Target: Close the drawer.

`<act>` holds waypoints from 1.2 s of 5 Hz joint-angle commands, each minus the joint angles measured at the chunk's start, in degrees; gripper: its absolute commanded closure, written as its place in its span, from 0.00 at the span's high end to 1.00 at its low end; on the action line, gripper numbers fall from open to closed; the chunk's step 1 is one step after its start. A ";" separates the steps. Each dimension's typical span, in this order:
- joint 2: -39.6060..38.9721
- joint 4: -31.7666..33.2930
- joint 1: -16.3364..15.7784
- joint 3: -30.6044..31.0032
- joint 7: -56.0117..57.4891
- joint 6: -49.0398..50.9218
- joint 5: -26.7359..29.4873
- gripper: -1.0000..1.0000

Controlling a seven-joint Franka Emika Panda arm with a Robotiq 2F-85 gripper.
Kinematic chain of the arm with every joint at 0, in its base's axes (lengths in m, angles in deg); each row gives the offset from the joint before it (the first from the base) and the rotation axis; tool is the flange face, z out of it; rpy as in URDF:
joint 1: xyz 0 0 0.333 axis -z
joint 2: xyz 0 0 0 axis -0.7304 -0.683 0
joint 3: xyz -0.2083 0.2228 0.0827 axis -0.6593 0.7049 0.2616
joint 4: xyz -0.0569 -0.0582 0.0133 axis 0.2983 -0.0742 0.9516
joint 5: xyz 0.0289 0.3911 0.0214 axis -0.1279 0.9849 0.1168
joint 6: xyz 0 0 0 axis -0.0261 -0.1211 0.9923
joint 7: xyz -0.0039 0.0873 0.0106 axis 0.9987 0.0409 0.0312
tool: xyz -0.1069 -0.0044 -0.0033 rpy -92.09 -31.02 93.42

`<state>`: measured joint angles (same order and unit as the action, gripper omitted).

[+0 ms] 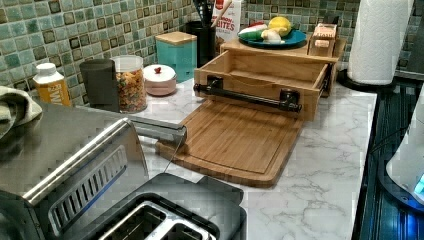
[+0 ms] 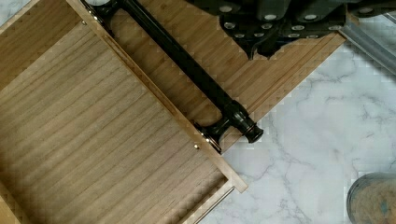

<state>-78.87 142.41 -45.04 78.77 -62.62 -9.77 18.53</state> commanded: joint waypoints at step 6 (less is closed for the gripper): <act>8.65 21.85 -2.31 2.11 19.09 -17.66 6.25 0.00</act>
<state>-73.47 161.10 -45.27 78.69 -47.97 -28.63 21.94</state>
